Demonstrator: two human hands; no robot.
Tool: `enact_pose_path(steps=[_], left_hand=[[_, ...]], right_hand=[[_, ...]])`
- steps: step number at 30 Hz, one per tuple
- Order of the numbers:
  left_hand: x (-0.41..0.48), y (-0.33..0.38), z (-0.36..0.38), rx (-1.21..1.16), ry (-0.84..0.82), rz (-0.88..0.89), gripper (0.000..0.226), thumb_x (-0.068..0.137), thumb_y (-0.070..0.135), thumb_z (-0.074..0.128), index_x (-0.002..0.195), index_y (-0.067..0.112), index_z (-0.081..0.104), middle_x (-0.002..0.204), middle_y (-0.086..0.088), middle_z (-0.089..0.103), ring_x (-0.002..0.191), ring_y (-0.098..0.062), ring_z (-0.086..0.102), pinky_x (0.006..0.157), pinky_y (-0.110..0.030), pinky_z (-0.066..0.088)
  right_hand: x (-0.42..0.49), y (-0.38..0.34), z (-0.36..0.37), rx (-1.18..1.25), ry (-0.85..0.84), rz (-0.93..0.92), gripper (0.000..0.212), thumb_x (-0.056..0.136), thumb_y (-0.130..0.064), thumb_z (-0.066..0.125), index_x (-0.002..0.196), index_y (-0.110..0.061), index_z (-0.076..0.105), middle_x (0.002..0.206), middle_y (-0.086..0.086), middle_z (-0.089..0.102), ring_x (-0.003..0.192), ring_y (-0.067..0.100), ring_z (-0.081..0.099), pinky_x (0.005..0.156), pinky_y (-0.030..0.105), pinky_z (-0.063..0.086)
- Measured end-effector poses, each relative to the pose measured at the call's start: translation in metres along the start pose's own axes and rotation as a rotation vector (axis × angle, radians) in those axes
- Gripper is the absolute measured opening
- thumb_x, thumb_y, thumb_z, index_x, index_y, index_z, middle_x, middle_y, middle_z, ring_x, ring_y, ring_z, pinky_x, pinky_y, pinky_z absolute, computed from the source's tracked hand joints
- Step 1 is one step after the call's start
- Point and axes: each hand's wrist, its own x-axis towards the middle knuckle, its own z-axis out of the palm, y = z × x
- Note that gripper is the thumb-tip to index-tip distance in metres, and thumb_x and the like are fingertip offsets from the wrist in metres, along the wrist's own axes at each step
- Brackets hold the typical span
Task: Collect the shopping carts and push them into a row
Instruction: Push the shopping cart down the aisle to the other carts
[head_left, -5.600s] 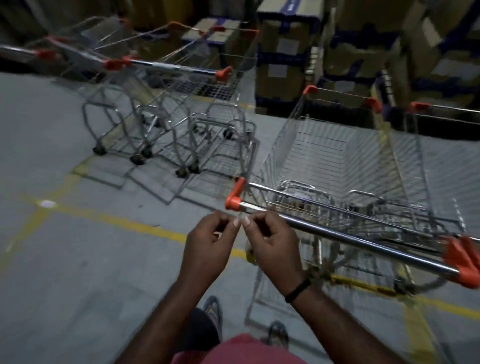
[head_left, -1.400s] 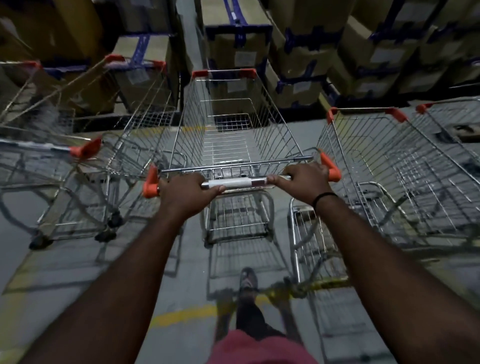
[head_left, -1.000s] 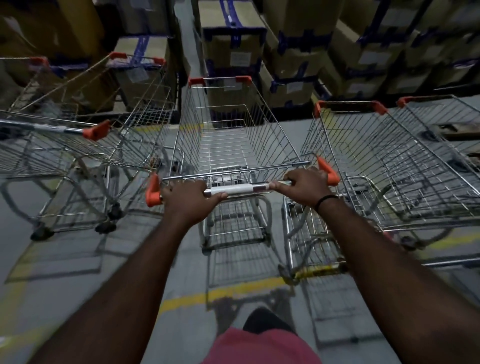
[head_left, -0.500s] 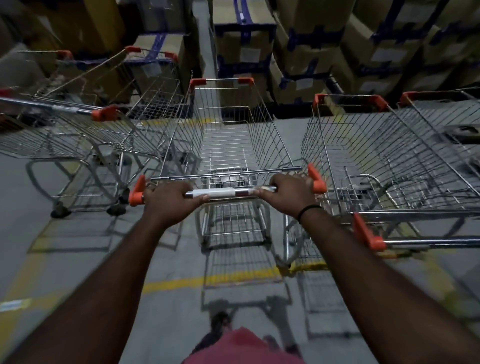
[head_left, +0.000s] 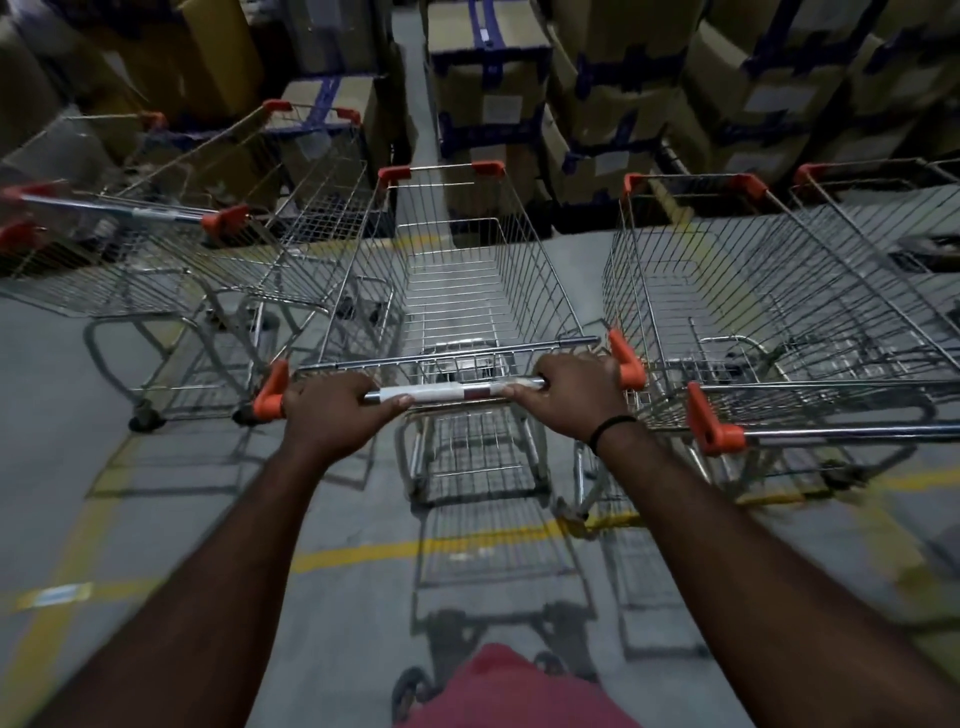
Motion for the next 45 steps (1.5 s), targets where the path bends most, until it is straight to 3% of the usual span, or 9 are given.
enact_pose_path(steps=[4, 8, 13, 18, 22, 27, 37, 42, 45], left_hand=[[-0.009, -0.004, 0.002, 0.015, 0.058, 0.021, 0.078, 0.067, 0.096, 0.031, 0.085, 0.030, 0.070, 0.074, 0.010, 0.060, 0.088, -0.025, 0.066, 0.081, -0.038, 0.042], [-0.020, -0.002, 0.001, 0.039, 0.107, 0.031, 0.083, 0.067, 0.095, 0.028, 0.085, 0.028, 0.072, 0.081, 0.006, 0.068, 0.091, -0.026, 0.065, 0.082, -0.041, 0.037], [-0.030, -0.002, -0.002, 0.074, 0.111, 0.032, 0.081, 0.069, 0.093, 0.027, 0.084, 0.027, 0.072, 0.078, 0.005, 0.065, 0.091, -0.029, 0.064, 0.083, -0.042, 0.037], [-0.038, 0.002, -0.003, 0.064, 0.079, 0.023, 0.080, 0.069, 0.093, 0.025, 0.079, 0.027, 0.068, 0.073, 0.011, 0.049, 0.089, -0.029, 0.062, 0.082, -0.042, 0.036], [-0.049, 0.000, 0.000, 0.070, 0.096, 0.031, 0.075, 0.073, 0.093, 0.030, 0.077, 0.028, 0.067, 0.073, 0.011, 0.046, 0.089, -0.029, 0.061, 0.078, -0.042, 0.035], [-0.062, -0.002, 0.003, 0.053, 0.121, 0.032, 0.075, 0.073, 0.093, 0.030, 0.077, 0.027, 0.066, 0.078, 0.009, 0.060, 0.087, -0.026, 0.061, 0.076, -0.040, 0.034], [-0.089, 0.003, 0.005, 0.036, 0.090, 0.012, 0.080, 0.072, 0.097, 0.022, 0.078, 0.028, 0.063, 0.076, 0.011, 0.053, 0.091, -0.028, 0.060, 0.084, -0.046, 0.040], [-0.102, 0.008, 0.004, 0.069, 0.099, -0.002, 0.078, 0.075, 0.094, 0.024, 0.076, 0.027, 0.064, 0.074, 0.012, 0.050, 0.089, -0.027, 0.059, 0.085, -0.045, 0.038], [-0.108, 0.010, 0.004, 0.073, 0.094, -0.009, 0.077, 0.075, 0.094, 0.025, 0.076, 0.028, 0.063, 0.077, 0.010, 0.054, 0.091, -0.027, 0.059, 0.084, -0.045, 0.038]], right_hand=[[-0.008, -0.004, 0.003, 0.032, -0.009, 0.034, 0.065, 0.079, -0.089, 0.032, 0.087, -0.030, 0.058, 0.096, -0.003, 0.067, 0.103, 0.024, 0.061, 0.107, 0.053, 0.030], [-0.015, -0.007, 0.007, 0.045, 0.004, 0.056, 0.052, 0.084, -0.082, 0.044, 0.078, -0.031, 0.053, 0.081, -0.010, 0.056, 0.089, 0.019, 0.055, 0.104, 0.050, 0.031], [-0.026, -0.012, 0.005, 0.005, 0.013, 0.052, 0.049, 0.087, -0.076, 0.048, 0.076, -0.028, 0.050, 0.071, -0.014, 0.041, 0.082, 0.017, 0.043, 0.094, 0.043, 0.030], [-0.033, -0.011, 0.008, 0.008, 0.028, 0.047, 0.050, 0.086, -0.078, 0.045, 0.078, -0.029, 0.052, 0.079, -0.010, 0.049, 0.085, 0.017, 0.045, 0.091, 0.042, 0.028], [-0.041, -0.009, 0.008, 0.007, 0.024, 0.046, 0.063, 0.074, -0.091, 0.026, 0.077, -0.032, 0.048, 0.082, -0.012, 0.049, 0.090, 0.018, 0.049, 0.095, 0.046, 0.031], [-0.053, -0.009, 0.014, -0.001, 0.035, 0.026, 0.050, 0.086, -0.080, 0.045, 0.080, -0.031, 0.052, 0.082, -0.011, 0.053, 0.096, 0.022, 0.056, 0.096, 0.045, 0.030], [-0.072, -0.006, 0.014, -0.003, 0.056, -0.006, 0.057, 0.084, -0.081, 0.045, 0.083, -0.027, 0.063, 0.085, -0.006, 0.065, 0.094, 0.022, 0.058, 0.092, 0.042, 0.029], [-0.081, -0.004, 0.012, -0.003, 0.062, -0.009, 0.070, 0.073, -0.092, 0.027, 0.074, -0.029, 0.055, 0.076, -0.011, 0.056, 0.084, 0.018, 0.056, 0.088, 0.042, 0.032], [-0.085, -0.003, 0.014, 0.004, 0.063, -0.018, 0.063, 0.080, -0.088, 0.039, 0.073, -0.028, 0.055, 0.075, -0.010, 0.056, 0.084, 0.018, 0.057, 0.089, 0.042, 0.034]])
